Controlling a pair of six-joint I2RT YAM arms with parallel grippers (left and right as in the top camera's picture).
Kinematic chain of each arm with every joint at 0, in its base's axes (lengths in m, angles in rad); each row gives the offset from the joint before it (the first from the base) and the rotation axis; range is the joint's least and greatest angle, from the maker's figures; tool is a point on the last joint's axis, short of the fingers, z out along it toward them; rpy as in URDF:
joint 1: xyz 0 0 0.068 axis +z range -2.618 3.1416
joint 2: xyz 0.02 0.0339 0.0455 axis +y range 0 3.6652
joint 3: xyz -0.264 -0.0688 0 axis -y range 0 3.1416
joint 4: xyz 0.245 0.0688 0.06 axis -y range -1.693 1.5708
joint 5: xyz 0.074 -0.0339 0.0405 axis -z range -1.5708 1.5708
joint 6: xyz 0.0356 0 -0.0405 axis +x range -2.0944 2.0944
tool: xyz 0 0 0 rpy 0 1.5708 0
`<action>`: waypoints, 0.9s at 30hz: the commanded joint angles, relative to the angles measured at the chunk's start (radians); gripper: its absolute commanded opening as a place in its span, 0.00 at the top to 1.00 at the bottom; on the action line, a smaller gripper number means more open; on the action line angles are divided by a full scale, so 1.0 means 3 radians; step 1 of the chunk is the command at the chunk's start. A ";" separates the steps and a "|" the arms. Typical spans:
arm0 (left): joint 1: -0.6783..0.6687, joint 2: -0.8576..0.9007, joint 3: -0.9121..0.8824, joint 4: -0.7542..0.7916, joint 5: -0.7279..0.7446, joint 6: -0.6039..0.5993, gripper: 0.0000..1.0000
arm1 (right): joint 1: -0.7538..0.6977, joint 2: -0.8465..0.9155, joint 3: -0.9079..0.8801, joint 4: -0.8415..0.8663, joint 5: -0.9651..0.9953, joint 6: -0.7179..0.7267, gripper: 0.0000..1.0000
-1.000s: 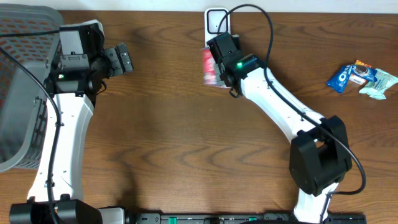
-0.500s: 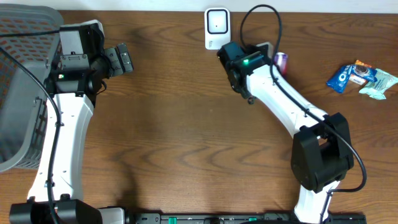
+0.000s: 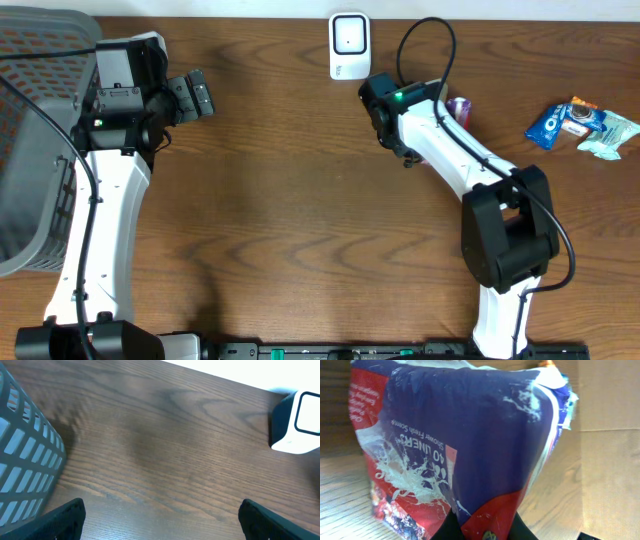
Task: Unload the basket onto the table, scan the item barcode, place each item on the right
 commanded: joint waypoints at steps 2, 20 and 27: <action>0.0005 0.0024 -0.0009 -0.0010 -0.0032 0.0009 0.02 | 0.0122 0.0078 -0.0006 0.0112 -0.0409 -0.0113 0.97; 0.0005 0.0024 -0.0009 -0.0010 -0.0032 0.0009 0.02 | 0.0549 0.0094 0.0343 0.0886 -0.1929 -0.0214 0.35; 0.0005 0.0024 -0.0009 -0.0010 -0.0032 0.0009 0.02 | 0.0300 0.0075 0.0881 0.0548 -0.1910 -0.0402 0.01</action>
